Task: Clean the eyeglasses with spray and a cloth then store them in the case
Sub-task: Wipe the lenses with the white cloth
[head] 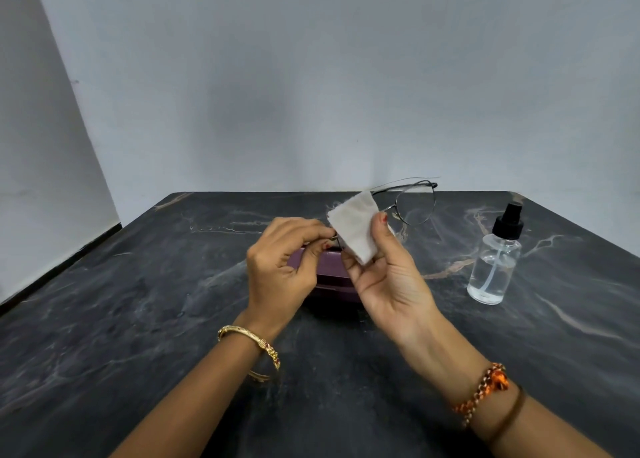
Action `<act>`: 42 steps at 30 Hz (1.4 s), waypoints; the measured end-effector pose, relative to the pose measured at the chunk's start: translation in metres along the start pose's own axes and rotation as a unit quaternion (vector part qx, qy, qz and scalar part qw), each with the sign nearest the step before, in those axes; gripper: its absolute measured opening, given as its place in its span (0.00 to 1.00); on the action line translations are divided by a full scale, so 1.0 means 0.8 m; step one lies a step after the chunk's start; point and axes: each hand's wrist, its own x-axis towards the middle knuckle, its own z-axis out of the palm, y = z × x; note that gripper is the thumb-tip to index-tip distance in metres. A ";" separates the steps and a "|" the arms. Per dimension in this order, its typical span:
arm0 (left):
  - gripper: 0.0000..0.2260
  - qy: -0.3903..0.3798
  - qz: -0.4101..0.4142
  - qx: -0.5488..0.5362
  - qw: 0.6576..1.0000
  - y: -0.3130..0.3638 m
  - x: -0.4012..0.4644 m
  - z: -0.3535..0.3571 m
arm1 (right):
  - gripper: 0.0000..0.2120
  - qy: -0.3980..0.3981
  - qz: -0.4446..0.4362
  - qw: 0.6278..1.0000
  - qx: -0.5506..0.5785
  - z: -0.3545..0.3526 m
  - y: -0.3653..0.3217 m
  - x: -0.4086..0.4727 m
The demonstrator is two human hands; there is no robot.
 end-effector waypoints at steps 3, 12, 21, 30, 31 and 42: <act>0.05 -0.012 0.015 0.016 1.000 0.000 0.003 -0.003 | 0.14 -0.005 0.002 1.000 -0.007 0.000 -0.003 0.000; 0.06 -0.032 0.015 0.031 0.999 -0.004 0.000 -0.005 | 0.14 -0.035 -0.008 0.997 -0.075 -0.006 -0.009 0.005; 0.04 -0.033 0.009 0.029 0.999 -0.006 0.007 -0.010 | 0.06 -0.076 -0.023 0.972 -0.219 -0.012 -0.040 0.014; 0.06 -0.033 0.027 0.007 0.999 0.002 0.001 0.001 | 0.13 -0.017 -0.026 0.998 -0.059 -0.003 -0.025 0.010; 0.06 -0.040 0.033 0.008 0.999 0.003 0.000 0.002 | 0.13 -0.011 -0.026 0.999 -0.040 -0.002 -0.023 0.009; 0.05 -0.060 0.036 0.026 0.997 -0.005 -0.004 -0.002 | 0.16 -0.089 -0.027 0.979 -0.180 -0.013 -0.026 0.015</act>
